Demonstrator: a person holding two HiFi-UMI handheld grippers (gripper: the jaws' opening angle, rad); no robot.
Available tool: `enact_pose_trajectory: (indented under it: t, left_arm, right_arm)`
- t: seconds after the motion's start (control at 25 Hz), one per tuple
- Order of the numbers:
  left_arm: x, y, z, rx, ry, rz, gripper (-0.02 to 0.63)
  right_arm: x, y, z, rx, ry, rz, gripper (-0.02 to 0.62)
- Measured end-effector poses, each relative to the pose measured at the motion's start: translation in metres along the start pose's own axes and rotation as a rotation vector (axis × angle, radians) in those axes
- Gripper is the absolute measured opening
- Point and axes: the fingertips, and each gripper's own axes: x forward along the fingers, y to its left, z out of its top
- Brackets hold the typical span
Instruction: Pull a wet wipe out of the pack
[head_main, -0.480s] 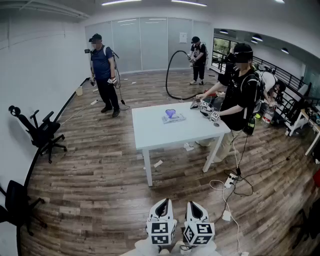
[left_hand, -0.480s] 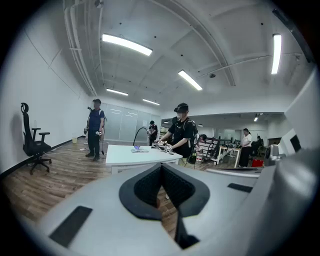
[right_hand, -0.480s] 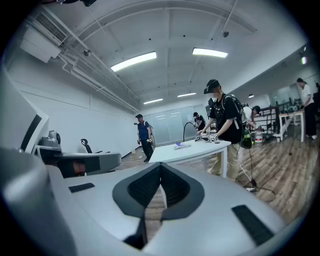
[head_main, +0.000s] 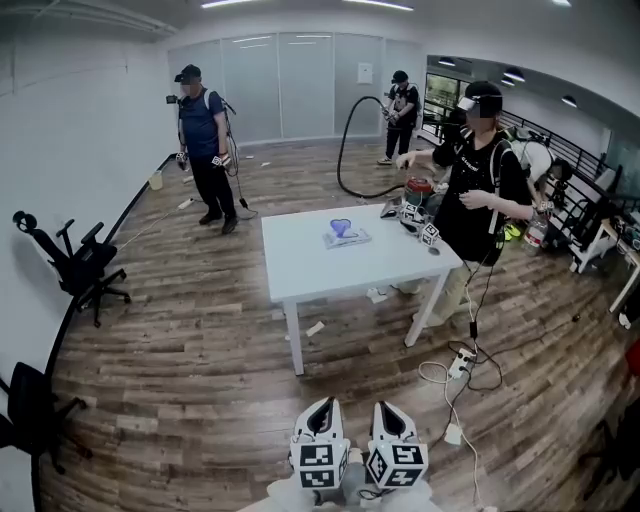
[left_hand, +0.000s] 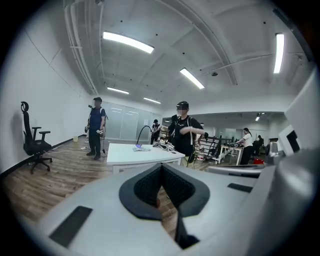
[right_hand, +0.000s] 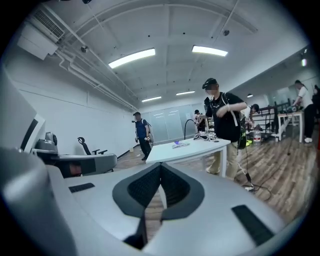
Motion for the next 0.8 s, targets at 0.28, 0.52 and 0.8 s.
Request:
enact_pose_trajectory:
  t: [0.28, 0.52, 0.8]
  left_arm:
    - [0.025, 0.005, 0.005, 0.002, 0.002, 0.008, -0.003]
    - [0.055, 0.006, 0.006, 0.007, 0.012, 0.006, -0.005]
    - [0.103, 0.004, 0.022, 0.013, 0.002, 0.025, -0.003]
  right_arm:
    - [0.025, -0.009, 0.006, 0.001, 0.011, 0.011, 0.009]
    - [0.054, -0.024, 0.011, 0.014, 0.028, 0.022, 0.009]
    - [0.094, -0.047, 0.035, -0.001, 0.022, 0.056, 0.009]
